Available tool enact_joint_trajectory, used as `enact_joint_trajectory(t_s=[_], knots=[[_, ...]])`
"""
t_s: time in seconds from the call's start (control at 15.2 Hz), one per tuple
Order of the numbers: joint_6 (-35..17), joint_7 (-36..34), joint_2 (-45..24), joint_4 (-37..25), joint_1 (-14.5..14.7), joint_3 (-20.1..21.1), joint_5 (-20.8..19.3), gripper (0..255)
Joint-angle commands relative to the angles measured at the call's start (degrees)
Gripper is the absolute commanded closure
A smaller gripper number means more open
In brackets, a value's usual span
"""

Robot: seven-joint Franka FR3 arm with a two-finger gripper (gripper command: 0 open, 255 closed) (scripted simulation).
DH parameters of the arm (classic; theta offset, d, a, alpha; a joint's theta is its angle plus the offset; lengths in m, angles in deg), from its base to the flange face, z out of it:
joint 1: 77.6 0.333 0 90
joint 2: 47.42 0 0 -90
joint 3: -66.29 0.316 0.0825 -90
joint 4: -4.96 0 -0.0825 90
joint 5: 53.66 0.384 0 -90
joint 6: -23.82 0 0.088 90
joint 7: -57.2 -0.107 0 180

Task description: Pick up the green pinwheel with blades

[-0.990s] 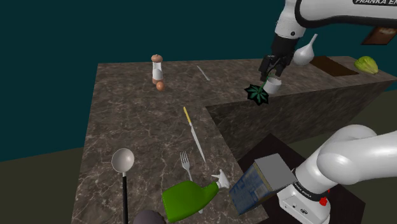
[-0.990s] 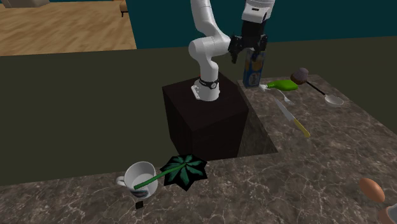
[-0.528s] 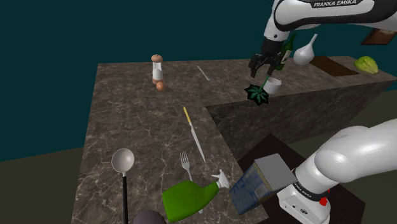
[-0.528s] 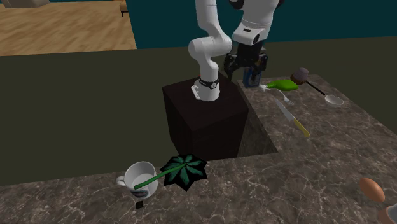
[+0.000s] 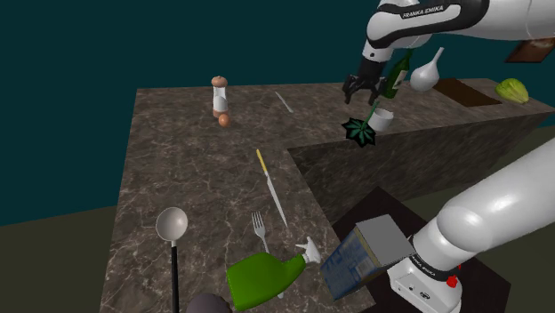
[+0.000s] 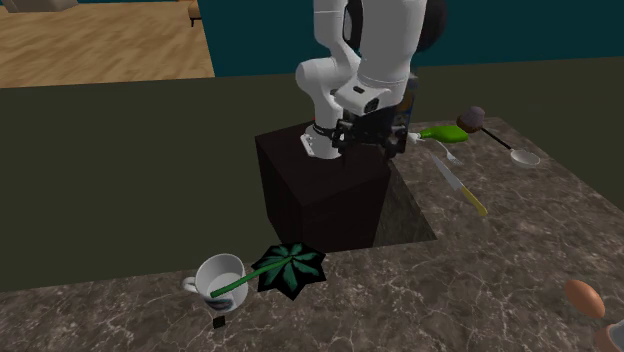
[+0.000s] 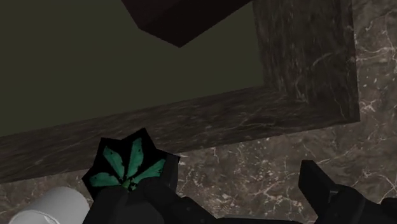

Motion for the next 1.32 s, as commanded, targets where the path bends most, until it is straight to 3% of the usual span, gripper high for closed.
enact_joint_trajectory(t_s=[0.0, 0.66, 1.25], knots=[[-1.1, -1.1, -3.4, -2.4, -1.0, -1.1, 0.7, 0], [-4.4, -4.9, -20.9, -15.8, -6.7, -6.3, 6.9, 0], [-4.5, -8.3, -35.8, -29.3, -13.8, -9.3, 14.0, 0]])
